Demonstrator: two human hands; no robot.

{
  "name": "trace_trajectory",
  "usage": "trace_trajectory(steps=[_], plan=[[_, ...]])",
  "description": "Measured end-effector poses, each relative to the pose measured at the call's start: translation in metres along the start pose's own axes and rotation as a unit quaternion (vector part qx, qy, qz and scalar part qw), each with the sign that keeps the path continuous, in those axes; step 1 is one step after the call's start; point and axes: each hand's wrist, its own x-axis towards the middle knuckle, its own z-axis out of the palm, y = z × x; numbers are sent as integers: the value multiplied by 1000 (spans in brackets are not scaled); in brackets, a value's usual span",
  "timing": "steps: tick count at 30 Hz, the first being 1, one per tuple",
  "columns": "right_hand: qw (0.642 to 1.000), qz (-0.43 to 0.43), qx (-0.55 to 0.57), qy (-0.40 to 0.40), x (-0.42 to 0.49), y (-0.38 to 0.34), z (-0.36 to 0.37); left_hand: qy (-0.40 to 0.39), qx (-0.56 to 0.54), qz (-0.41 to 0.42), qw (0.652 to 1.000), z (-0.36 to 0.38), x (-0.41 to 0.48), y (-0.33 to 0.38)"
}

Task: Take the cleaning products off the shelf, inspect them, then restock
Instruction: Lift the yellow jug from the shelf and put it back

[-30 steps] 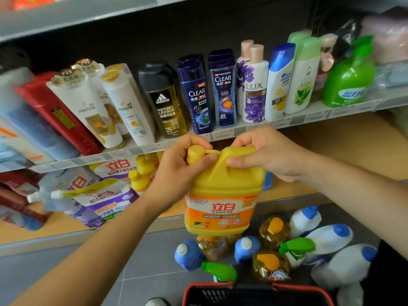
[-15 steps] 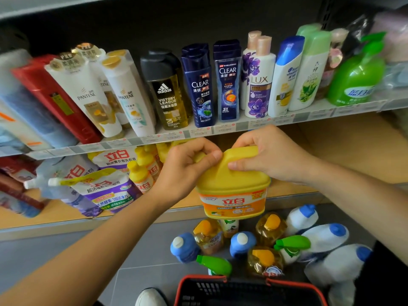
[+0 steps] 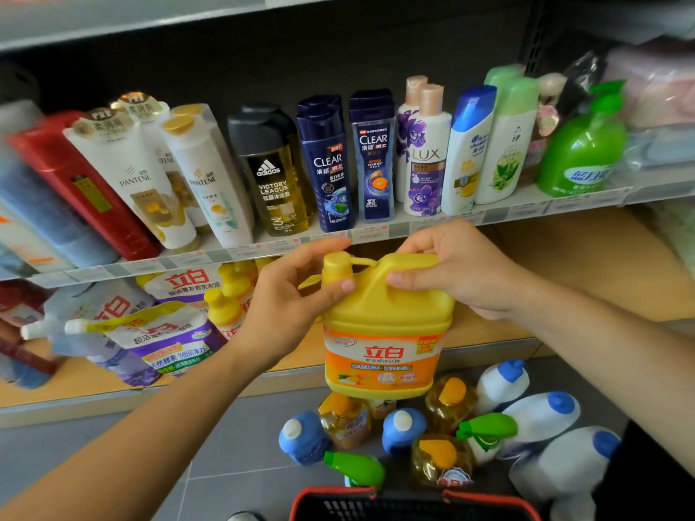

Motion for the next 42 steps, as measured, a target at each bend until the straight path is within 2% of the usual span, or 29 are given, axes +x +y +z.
trace_trajectory(steps=[3, 9, 12, 19, 22, 24, 26, 28, 30, 32, 37, 42], plan=[[1000, 0, 19, -14, 1, 0, -4, -19, -18, -34, 999, -5, 2, 4], [992, 15, 76, -99, 5, -6, -19, -176, -122, -99, 972, -17, 10, 14], [989, 17, 105, -104, 7, -7, -22, -197, -164, -106, 961, -18, 14, 15], [994, 10, 104, -31, 2, -11, -17, -61, -116, -23, 991, -10, 9, 17], [998, -3, 56, 14, -3, -13, -10, 23, -32, 13, 999, -1, 3, 21], [999, -16, 9, 49, -7, -14, -3, 114, 81, 29, 990, 10, -3, 20], [996, -32, -24, 75, -10, -15, 3, 206, 181, 52, 960, 23, -9, 19], [995, -40, -32, 90, -11, -15, 6, 240, 199, 65, 948, 29, -10, 20], [994, -40, -25, 96, -11, -15, 5, 216, 189, 61, 956, 26, -5, 24], [995, -37, -11, 91, -11, -15, 1, 157, 173, 51, 971, 19, 0, 27], [998, -32, 33, 43, -10, -14, -9, 51, 95, 40, 993, 11, 3, 28], [996, -26, 86, 21, -8, -10, -11, -48, -48, -34, 997, 4, 8, 23]])
